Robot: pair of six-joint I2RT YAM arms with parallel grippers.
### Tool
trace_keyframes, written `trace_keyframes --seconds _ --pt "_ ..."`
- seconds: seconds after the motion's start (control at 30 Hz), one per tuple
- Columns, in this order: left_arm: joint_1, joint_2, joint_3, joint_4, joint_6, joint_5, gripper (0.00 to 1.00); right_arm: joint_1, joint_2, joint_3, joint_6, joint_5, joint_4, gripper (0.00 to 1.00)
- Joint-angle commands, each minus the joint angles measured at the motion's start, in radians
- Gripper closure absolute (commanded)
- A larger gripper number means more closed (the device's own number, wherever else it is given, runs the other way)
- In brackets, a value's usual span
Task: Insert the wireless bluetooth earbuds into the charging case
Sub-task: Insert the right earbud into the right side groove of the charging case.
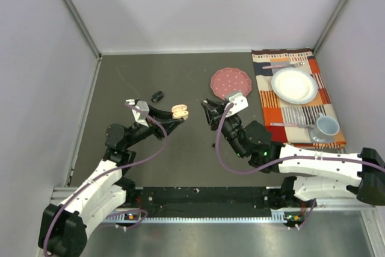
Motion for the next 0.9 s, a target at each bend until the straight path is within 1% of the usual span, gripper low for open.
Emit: trace_keyframes --seconds 0.0,0.13,0.3,0.53,0.87 --pt "-0.024 -0.007 0.037 0.032 0.038 0.022 1.00 0.014 0.015 0.075 0.021 -0.122 -0.019 0.92" --pt "-0.045 -0.004 0.033 0.037 0.070 0.019 1.00 0.016 0.016 0.087 0.067 -0.190 -0.033 0.92" --pt "-0.073 -0.001 0.013 0.073 0.094 -0.009 1.00 0.019 0.036 0.097 0.069 -0.239 -0.045 0.92" --pt "-0.093 -0.001 -0.015 0.130 0.114 -0.036 1.00 0.028 0.065 0.089 0.067 -0.249 -0.027 0.92" --pt "-0.098 0.002 -0.013 0.125 0.122 -0.038 1.00 0.029 0.085 0.081 0.043 -0.236 -0.002 0.92"
